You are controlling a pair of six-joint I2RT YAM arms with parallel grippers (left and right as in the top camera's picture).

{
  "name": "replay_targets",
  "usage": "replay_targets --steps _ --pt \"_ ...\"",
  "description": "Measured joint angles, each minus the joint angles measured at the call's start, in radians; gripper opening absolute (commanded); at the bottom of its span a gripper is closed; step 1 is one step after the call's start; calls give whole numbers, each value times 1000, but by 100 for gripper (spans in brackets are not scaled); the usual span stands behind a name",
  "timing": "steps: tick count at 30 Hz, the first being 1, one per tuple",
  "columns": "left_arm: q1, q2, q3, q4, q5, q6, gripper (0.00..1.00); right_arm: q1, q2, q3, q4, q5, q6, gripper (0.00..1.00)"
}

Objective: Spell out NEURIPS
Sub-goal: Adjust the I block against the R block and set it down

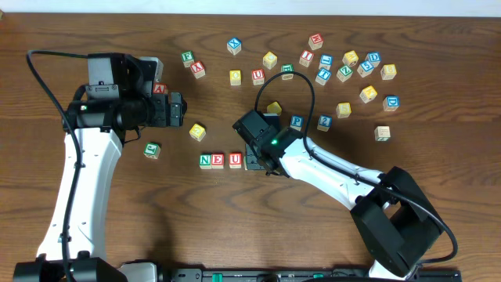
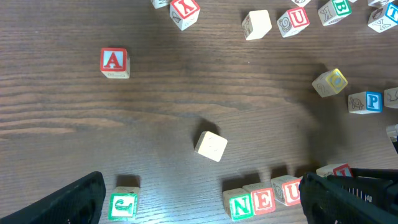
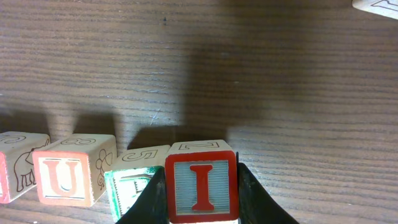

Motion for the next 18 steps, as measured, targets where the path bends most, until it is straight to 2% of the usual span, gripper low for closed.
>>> replay_targets --steps 18 --pt "0 0 0 0 0 0 98 39 2 0 5 40 18 4"
